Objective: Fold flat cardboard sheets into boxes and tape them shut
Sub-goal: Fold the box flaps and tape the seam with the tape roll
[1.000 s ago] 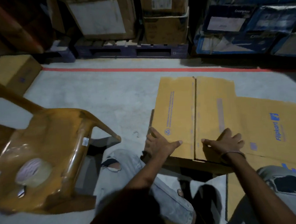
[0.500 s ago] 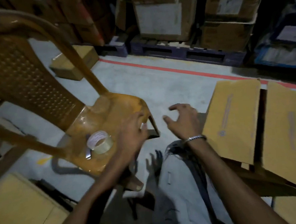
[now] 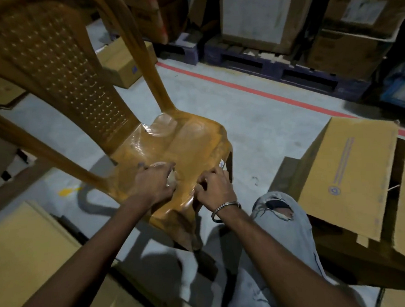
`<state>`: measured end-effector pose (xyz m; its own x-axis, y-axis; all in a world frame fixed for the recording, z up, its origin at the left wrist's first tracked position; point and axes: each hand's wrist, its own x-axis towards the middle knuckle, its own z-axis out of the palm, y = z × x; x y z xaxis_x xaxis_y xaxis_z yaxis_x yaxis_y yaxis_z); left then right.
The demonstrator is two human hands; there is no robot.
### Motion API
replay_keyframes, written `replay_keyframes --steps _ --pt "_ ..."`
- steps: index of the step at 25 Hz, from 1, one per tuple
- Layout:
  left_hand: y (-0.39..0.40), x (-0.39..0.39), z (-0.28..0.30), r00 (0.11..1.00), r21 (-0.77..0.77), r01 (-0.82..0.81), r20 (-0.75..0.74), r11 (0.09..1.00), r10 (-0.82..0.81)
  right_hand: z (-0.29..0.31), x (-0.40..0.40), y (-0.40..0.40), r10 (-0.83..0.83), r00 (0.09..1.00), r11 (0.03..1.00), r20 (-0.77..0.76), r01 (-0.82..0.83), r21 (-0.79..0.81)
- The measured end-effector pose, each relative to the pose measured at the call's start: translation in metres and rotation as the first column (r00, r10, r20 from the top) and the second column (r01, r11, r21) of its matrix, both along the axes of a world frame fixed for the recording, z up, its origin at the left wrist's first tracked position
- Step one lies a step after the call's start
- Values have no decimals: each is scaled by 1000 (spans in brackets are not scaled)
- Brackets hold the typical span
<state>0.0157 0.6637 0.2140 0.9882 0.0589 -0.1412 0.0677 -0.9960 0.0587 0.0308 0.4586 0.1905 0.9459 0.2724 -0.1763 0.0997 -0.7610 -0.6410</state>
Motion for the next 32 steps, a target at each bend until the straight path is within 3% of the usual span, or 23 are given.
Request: replay_keyframes --steps 5,11,14,17,20,23,27,29,32 --pt "-10 -6 6 989 -33 -35 142 999 39 4 10 10 6 998 1000 67 -4 -28" --pt "16 -70 71 830 -345 -80 496 935 254 11 11 75 91 988 995 124 -86 -50" --pt "50 -86 72 773 -364 -228 497 903 395 15 2 126 165 986 986 37 -165 -7" --pt "74 -93 46 746 -403 -339 436 850 504 8 -6 160 262 962 953 -72 -270 -135" --pt "76 -96 25 758 -432 -330 409 840 508 1 -3 159 202 978 958 -41 -206 -199" --pt "65 -89 24 733 -470 -343 408 813 545 11 9 146 139 988 984 -67 -145 -106" --pt "41 -76 26 735 -482 -311 424 819 529 15 30 117 28 967 999 -252 -21 31" --pt "33 -70 23 752 -476 -280 431 834 499 8 39 102 -39 907 973 -420 131 192" --pt "22 -62 15 774 -476 -272 407 836 484 5 43 81 32 781 868 -624 288 404"
